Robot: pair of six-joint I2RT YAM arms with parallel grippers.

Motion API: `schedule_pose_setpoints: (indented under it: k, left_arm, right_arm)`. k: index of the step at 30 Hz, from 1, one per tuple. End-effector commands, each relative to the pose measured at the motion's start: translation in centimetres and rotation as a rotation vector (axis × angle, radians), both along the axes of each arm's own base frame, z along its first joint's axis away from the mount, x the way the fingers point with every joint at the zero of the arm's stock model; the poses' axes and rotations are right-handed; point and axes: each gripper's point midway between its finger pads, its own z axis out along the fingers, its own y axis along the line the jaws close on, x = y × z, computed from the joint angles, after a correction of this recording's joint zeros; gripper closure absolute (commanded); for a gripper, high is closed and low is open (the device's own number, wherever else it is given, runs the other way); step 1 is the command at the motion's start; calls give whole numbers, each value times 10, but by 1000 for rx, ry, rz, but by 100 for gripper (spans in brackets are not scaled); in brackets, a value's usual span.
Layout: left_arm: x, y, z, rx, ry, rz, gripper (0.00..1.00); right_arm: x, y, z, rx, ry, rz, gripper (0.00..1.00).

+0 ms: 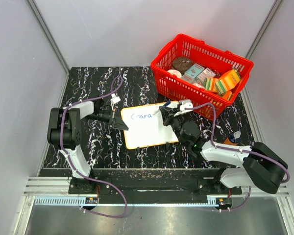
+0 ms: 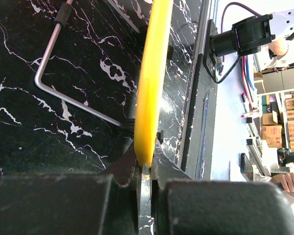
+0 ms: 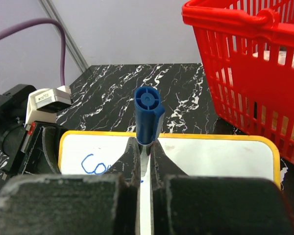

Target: Write a sentence on the whiteboard

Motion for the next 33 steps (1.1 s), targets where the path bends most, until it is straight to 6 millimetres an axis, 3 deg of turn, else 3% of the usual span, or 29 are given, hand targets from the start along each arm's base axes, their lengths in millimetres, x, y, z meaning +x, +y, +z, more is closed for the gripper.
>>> schedule_pose_setpoints:
  k: [1, 25, 33]
  left_arm:
    - [4, 8, -24, 129, -48, -25, 100]
    - [4, 8, -23, 127, -52, -26, 100]
    - [4, 8, -23, 127, -52, -26, 100]
  right_arm:
    - [5, -12, 24, 23, -49, -55, 100]
    - [15, -4, 22, 22, -34, -61, 100]
    - [19, -9, 18, 20, -27, -100, 100]
